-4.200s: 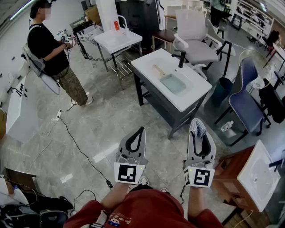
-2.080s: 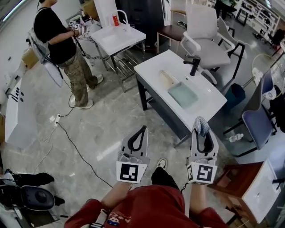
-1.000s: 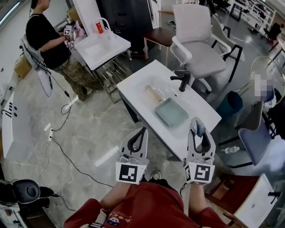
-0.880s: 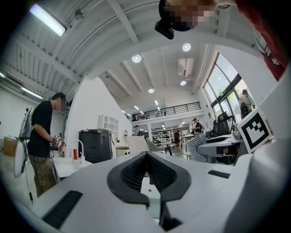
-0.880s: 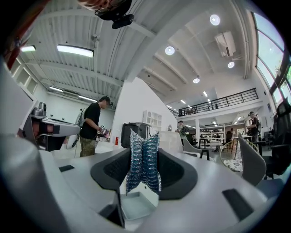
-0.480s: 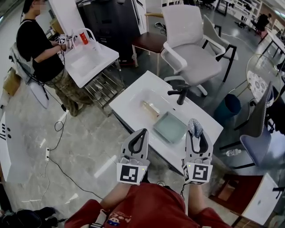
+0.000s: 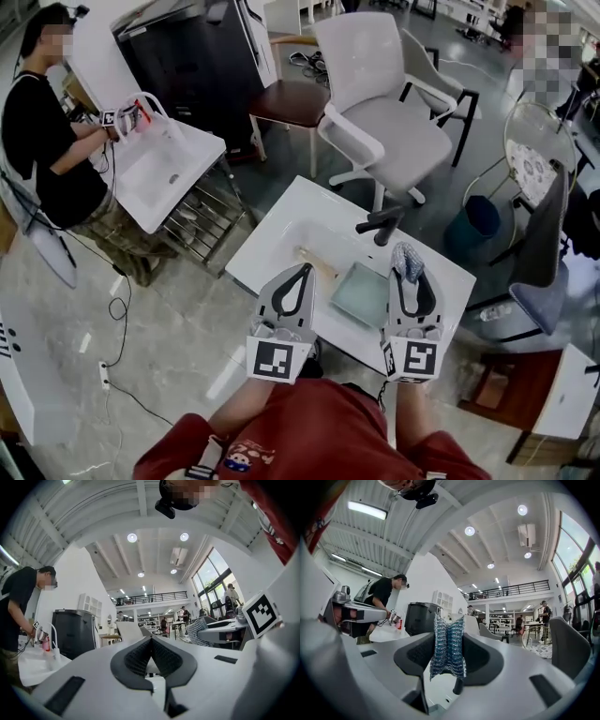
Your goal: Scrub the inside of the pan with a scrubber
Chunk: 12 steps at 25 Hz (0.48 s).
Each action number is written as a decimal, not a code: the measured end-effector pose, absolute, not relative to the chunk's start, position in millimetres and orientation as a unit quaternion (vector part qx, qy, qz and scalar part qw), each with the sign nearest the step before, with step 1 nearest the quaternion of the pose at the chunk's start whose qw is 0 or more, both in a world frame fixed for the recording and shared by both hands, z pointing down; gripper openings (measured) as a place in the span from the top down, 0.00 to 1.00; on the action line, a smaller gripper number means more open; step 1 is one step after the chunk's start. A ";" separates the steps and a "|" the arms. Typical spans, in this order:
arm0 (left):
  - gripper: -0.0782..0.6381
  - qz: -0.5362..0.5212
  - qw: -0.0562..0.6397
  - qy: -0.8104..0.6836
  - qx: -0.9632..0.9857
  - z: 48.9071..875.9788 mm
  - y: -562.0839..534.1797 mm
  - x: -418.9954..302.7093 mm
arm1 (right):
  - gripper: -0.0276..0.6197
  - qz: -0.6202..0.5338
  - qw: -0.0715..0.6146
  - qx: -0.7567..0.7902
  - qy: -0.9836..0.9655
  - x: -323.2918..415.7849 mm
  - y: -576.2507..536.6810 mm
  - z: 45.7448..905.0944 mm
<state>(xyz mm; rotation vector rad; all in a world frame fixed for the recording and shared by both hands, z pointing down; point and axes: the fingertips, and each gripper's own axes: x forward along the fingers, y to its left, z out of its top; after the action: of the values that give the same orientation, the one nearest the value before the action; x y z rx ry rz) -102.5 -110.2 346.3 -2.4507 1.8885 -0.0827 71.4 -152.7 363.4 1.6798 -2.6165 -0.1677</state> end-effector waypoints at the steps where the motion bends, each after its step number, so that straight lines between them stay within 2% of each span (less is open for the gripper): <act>1: 0.87 -0.025 0.025 0.602 -0.798 345.8 -118.5 -105.6 | 0.66 -0.054 0.014 0.549 -0.834 70.0 -156.0 363.6; 12: 0.87 -0.014 0.024 0.499 -0.866 371.7 -180.1 -84.2 | 0.66 -0.056 0.032 0.652 -0.755 101.6 -164.8 378.8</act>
<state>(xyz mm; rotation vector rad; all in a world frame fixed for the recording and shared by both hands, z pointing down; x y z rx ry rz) -84.2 -180.1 371.7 -2.6813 1.5438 -0.0420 101.6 -164.8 378.8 2.0081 -2.3250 -0.1727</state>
